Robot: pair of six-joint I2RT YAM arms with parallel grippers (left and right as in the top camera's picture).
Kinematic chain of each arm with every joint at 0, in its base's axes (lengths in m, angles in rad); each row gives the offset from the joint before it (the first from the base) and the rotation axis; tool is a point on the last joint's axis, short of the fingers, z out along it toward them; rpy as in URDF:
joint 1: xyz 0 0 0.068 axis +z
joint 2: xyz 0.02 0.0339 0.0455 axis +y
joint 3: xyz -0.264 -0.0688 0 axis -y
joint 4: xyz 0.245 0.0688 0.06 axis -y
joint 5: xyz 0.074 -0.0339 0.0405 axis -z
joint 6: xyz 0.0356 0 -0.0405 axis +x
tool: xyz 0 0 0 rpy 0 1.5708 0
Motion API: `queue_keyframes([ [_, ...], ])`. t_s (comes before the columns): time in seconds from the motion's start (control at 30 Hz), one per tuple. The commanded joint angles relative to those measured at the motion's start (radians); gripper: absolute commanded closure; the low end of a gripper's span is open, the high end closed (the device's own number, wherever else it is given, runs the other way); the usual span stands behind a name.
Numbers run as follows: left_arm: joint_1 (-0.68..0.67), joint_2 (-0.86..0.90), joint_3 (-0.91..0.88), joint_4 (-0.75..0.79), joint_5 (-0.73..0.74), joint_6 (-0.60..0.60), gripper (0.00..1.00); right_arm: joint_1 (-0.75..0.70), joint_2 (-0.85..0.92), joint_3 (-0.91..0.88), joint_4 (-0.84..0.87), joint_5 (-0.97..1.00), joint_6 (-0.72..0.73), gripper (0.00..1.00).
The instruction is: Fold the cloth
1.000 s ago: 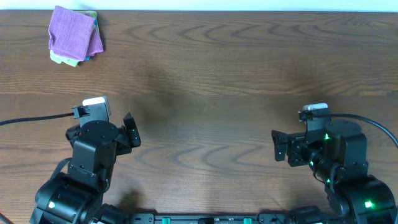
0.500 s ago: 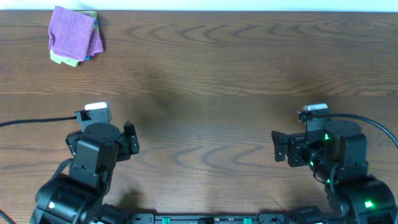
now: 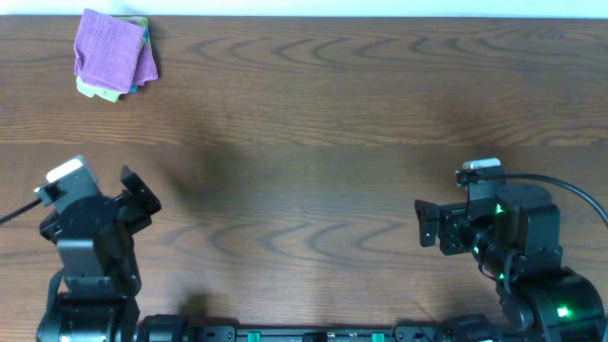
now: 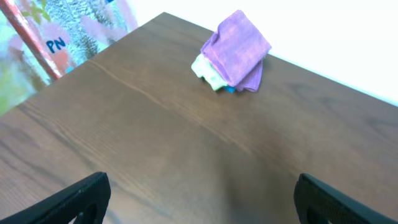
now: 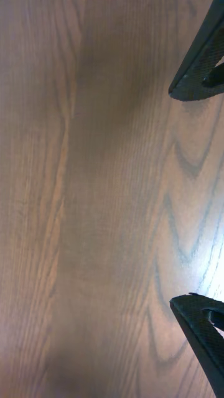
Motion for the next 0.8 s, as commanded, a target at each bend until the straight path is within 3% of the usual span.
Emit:
queue_keyframes([
  [0.0,0.068,-0.058,-0.091,0.086,0.125,0.088,0.05,0.004,-0.003,0.001,-0.002,0.002,0.011,0.01],
  [0.43,0.168,-0.301,-0.513,0.375,0.311,0.113,0.04,0.004,-0.003,0.001,-0.002,0.002,0.012,0.01],
  [0.77,0.185,-0.41,-0.676,0.402,0.327,0.143,0.05,0.004,-0.003,0.001,-0.002,0.002,0.012,0.01],
])
